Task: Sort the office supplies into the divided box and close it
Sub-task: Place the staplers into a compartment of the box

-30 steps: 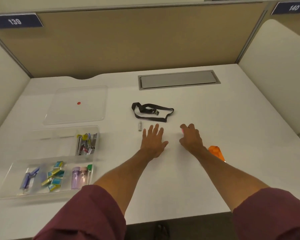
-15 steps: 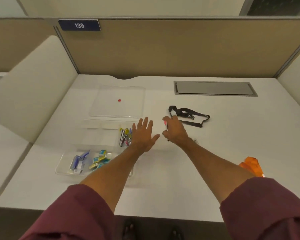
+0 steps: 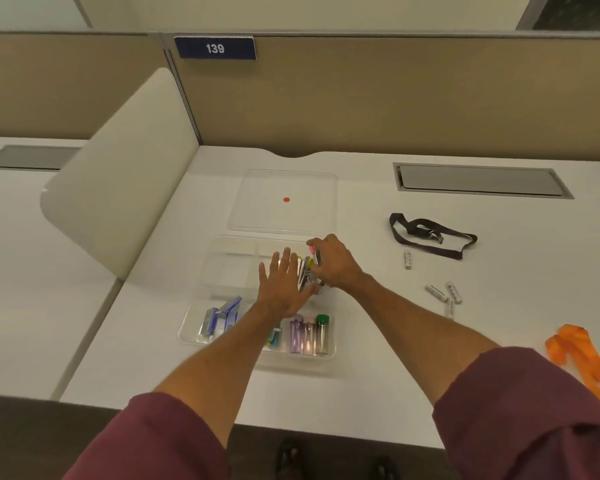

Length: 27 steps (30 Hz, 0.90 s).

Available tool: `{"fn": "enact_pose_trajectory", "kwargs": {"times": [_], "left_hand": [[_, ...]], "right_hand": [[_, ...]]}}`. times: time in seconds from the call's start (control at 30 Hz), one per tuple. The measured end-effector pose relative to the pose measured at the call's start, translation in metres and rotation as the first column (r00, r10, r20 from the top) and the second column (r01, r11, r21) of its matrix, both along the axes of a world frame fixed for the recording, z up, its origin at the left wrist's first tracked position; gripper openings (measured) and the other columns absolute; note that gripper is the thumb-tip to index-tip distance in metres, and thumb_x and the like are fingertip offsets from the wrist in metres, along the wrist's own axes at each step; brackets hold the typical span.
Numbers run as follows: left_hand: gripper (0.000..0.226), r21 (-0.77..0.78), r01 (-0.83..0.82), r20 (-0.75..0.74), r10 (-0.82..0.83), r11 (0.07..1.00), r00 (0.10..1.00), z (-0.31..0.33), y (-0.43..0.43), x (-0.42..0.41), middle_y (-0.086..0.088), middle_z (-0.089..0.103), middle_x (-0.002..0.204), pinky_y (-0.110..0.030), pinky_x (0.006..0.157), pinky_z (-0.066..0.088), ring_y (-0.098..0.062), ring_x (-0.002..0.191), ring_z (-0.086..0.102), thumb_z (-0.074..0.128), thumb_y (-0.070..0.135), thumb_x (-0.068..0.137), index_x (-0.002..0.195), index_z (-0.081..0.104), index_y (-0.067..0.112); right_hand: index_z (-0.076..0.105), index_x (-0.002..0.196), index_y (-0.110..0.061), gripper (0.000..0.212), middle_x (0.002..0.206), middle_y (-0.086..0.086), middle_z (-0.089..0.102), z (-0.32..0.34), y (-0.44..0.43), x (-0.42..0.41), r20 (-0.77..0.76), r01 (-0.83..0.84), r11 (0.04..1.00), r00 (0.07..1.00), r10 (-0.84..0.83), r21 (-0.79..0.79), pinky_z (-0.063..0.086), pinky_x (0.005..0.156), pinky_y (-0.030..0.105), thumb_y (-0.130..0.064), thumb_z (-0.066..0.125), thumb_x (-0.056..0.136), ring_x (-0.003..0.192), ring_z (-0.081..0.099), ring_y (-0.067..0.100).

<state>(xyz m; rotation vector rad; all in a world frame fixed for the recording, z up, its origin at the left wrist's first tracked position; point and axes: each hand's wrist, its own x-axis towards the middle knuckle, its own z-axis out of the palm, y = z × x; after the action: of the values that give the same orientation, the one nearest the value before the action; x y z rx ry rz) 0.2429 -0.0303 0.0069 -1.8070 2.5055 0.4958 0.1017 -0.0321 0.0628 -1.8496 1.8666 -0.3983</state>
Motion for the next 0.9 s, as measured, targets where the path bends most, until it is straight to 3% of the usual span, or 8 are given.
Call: {"fn": "enact_pose_trajectory", "kwargs": {"times": [0.2,0.33,0.5,0.6,0.73,0.9], "left_hand": [[0.093,0.026,0.04,-0.018,-0.039,0.999,0.999,-0.008,-0.007,0.013,-0.005,-0.008,0.162,-0.051,0.119,-0.004,-0.026,0.15,-0.009,0.032,0.072,0.087,0.152,-0.003,0.016],[0.09,0.026,0.072,-0.03,-0.071,0.997,0.997,-0.012,-0.012,0.013,-0.003,-0.008,0.162,-0.053,0.118,-0.005,-0.026,0.15,-0.01,0.033,0.071,0.087,0.152,-0.003,0.021],[0.086,0.028,0.137,-0.023,-0.136,0.99,0.99,-0.012,-0.018,0.006,0.0,-0.007,0.162,-0.056,0.117,-0.006,-0.024,0.15,-0.011,0.029,0.071,0.088,0.152,-0.004,0.025],[0.084,0.041,0.152,0.002,-0.153,0.987,0.988,-0.009,-0.019,0.001,0.001,-0.004,0.163,-0.058,0.116,-0.007,-0.024,0.15,-0.009,0.025,0.069,0.09,0.153,-0.004,0.022],[0.083,0.069,0.16,0.035,-0.162,0.985,0.986,-0.003,-0.022,-0.005,0.0,-0.002,0.163,-0.061,0.116,-0.007,-0.025,0.15,-0.006,0.024,0.067,0.091,0.153,-0.004,0.019],[0.084,0.131,0.148,0.075,-0.159,0.98,0.984,0.001,-0.023,-0.012,-0.001,-0.006,0.163,-0.06,0.116,-0.007,-0.025,0.15,-0.006,0.029,0.064,0.093,0.153,-0.005,0.016]], "right_hand": [[0.044,0.141,-0.015,0.053,0.133,0.016,0.047,-0.011,-0.006,0.015,-0.105,-0.01,0.996,0.994,0.019,0.087,0.045,0.103,0.04,-0.011,0.058,0.09,0.123,0.049,0.032],[0.046,0.139,-0.018,0.044,0.137,0.011,0.051,-0.014,-0.008,0.017,-0.126,0.002,0.996,0.992,0.01,0.093,0.042,0.104,0.04,-0.022,0.052,0.096,0.126,0.049,0.029],[0.058,0.119,-0.015,0.026,0.116,0.008,0.062,-0.017,-0.004,0.013,-0.193,0.033,0.997,0.981,-0.02,0.064,0.05,0.087,0.037,-0.023,0.053,0.095,0.106,0.06,0.027],[0.058,0.117,-0.013,0.026,0.116,0.009,0.059,-0.02,-0.001,0.013,-0.202,0.04,0.996,0.979,-0.024,0.074,0.051,0.086,0.035,-0.021,0.058,0.092,0.101,0.06,0.026],[0.054,0.118,-0.012,0.032,0.116,0.01,0.056,-0.02,0.002,0.01,-0.2,0.073,0.996,0.978,-0.059,0.06,0.05,0.083,0.032,-0.02,0.064,0.089,0.1,0.06,0.025],[0.058,0.105,-0.008,0.02,0.105,0.011,0.064,-0.021,0.006,0.007,-0.192,0.073,0.994,0.98,-0.055,0.087,0.043,0.068,0.028,-0.018,0.063,0.088,0.09,0.063,0.027]]}}
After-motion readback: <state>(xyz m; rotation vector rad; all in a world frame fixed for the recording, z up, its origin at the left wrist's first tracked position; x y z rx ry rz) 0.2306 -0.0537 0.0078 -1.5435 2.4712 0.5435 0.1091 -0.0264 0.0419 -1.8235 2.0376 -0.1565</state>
